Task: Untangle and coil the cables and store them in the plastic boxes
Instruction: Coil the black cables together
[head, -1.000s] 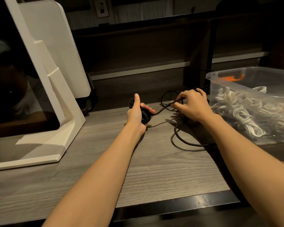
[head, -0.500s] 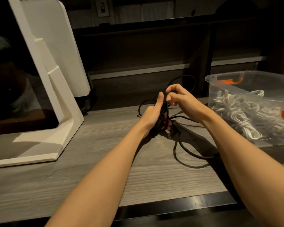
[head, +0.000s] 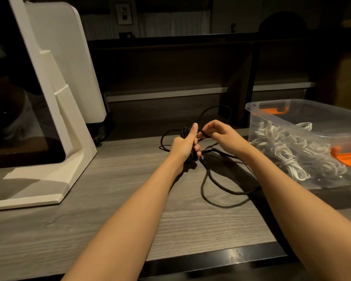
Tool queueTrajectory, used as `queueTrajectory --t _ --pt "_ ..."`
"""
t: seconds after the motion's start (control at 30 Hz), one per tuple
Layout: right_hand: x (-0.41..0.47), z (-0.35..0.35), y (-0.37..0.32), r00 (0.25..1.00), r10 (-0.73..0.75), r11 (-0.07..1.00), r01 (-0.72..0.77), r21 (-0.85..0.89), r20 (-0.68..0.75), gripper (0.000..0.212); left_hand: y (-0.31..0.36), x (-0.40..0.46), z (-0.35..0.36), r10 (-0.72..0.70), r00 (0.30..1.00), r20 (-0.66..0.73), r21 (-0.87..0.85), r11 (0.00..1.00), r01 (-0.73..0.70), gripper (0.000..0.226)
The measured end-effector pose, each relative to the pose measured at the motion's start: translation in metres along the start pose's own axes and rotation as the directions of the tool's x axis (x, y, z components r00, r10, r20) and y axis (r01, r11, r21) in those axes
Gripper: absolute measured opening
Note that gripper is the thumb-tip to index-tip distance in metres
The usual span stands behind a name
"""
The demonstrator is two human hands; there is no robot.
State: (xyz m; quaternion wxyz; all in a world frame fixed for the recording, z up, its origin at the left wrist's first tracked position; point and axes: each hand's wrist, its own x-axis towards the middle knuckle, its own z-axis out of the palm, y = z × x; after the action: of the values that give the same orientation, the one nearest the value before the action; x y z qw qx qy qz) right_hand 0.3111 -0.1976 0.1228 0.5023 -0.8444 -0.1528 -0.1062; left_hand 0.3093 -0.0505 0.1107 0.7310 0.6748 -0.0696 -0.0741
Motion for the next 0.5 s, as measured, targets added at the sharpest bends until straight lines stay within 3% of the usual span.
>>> queueTrajectory --t 0.13,0.27,0.37,0.5 --pt "-0.001 -0.008 0.011 0.999 0.051 0.975 -0.048 -0.219 0.008 0.03 -0.004 0.005 0.007 0.057 0.994 -0.095 0.085 0.995 -0.049 0.048" --pt "-0.006 -0.011 0.026 0.998 0.066 0.869 -0.061 -0.49 -0.007 0.027 -0.006 0.011 0.011 0.085 0.986 -0.14 0.08 0.994 -0.075 0.039" --pt "-0.007 -0.008 0.028 0.988 0.025 0.841 -0.105 -0.53 -0.155 0.028 -0.008 0.012 0.013 0.083 0.992 -0.098 0.0 0.997 -0.083 0.035" --pt "-0.008 -0.001 0.026 0.96 -0.072 0.649 -0.16 -0.744 -0.269 0.029 -0.008 0.005 0.016 0.06 0.998 0.027 -0.127 0.99 -0.056 0.04"
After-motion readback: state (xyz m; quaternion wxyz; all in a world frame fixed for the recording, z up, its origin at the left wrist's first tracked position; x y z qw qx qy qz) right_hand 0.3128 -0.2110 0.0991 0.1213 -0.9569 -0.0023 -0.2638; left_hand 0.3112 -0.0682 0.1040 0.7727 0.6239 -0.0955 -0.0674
